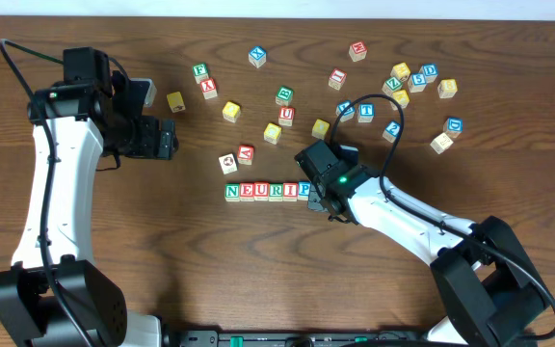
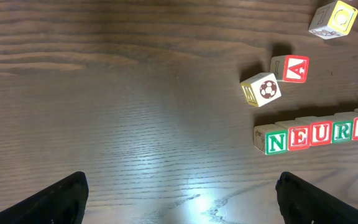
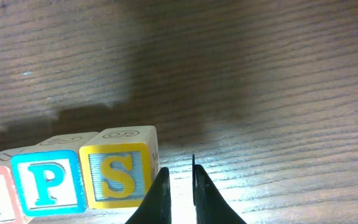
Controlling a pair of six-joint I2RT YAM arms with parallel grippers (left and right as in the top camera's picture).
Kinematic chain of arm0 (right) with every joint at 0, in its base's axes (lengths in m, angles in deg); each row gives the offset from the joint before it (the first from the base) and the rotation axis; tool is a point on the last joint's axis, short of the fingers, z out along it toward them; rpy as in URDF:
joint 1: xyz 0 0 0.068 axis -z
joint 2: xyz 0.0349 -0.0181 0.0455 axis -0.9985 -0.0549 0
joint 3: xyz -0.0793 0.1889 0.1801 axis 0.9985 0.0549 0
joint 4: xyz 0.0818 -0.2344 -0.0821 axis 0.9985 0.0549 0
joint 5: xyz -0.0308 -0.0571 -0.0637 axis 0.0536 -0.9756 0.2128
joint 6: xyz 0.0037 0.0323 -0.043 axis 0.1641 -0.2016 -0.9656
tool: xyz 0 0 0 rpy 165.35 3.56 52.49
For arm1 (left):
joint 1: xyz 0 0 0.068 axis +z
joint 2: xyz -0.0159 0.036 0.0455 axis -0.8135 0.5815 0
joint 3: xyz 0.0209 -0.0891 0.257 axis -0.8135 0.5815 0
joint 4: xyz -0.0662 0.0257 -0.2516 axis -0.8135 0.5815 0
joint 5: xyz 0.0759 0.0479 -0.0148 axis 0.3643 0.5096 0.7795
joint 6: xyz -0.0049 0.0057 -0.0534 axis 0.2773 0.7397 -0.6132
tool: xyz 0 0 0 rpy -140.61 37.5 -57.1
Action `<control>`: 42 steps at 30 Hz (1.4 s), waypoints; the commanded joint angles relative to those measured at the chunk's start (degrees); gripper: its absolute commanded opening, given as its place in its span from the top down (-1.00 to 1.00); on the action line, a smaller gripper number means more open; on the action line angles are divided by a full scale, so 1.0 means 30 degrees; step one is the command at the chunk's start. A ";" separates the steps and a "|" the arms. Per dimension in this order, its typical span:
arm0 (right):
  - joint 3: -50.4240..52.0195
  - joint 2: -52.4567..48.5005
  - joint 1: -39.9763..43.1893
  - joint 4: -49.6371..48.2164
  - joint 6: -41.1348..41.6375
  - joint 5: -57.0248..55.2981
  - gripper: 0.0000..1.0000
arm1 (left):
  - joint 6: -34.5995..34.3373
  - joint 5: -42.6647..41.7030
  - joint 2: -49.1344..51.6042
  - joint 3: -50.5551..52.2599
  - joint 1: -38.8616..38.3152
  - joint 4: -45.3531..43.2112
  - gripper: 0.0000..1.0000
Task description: Spell out NEURIPS
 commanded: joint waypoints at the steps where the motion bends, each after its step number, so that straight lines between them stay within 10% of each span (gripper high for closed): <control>1: -0.0168 -0.0168 -0.0204 0.0109 0.0401 -0.0605 0.85 | 0.0240 -0.0211 -0.0277 -0.0372 -0.0007 0.0117 -0.89; 42: -0.0262 0.0648 0.1078 -0.2237 -0.4226 -0.3293 0.82 | 0.0248 -0.0211 -0.0277 -0.0372 -0.0007 0.0109 -0.89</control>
